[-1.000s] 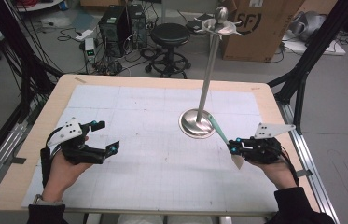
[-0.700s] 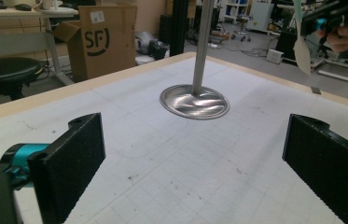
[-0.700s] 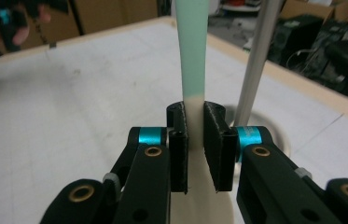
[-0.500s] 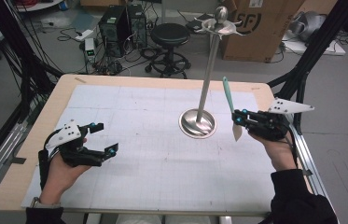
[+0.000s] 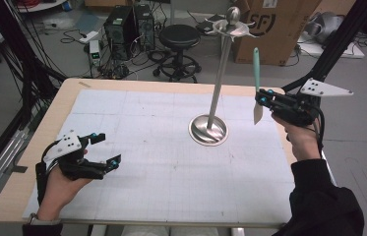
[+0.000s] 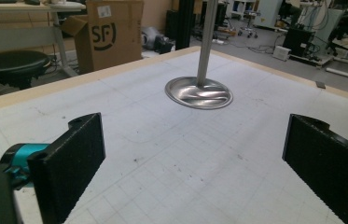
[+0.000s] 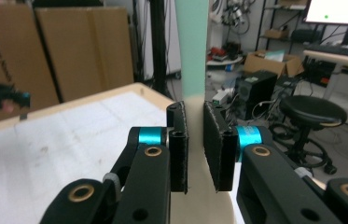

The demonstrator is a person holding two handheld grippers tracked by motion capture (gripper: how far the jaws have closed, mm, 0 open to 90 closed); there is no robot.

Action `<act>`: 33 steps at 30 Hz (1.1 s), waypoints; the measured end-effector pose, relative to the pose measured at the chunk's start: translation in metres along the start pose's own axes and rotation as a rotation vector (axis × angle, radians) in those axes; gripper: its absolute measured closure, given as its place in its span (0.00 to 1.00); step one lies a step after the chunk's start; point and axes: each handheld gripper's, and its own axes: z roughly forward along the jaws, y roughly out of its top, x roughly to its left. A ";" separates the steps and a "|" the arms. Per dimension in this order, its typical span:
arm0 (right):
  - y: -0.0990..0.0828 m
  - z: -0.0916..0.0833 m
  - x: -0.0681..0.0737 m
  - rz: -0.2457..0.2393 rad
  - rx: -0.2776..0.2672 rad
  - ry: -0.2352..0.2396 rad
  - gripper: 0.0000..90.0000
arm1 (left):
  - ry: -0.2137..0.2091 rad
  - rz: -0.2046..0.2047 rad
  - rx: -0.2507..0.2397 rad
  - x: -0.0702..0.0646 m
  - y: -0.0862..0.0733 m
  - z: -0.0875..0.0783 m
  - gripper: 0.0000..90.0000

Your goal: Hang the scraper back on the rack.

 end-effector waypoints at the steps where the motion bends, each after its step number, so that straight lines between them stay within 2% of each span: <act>1: 0.002 0.000 -0.001 0.004 -0.009 -0.002 0.90 | 0.002 -0.001 -0.002 0.000 0.000 0.000 0.07; 8: 0.009 0.000 -0.007 0.028 -0.032 -0.001 0.90 | 0.006 -0.007 -0.005 0.000 -0.001 -0.004 0.07; 11: 0.011 0.005 -0.010 0.027 -0.024 -0.004 0.90 | 0.007 -0.008 -0.008 0.000 -0.001 -0.004 0.07; 26: 0.012 0.015 -0.012 0.057 -0.045 0.014 0.89 | 0.011 -0.004 -0.003 0.000 -0.001 -0.006 0.07; 33: 0.010 0.020 -0.012 0.069 -0.035 0.014 0.89 | 0.012 -0.009 -0.007 0.000 -0.001 -0.008 0.07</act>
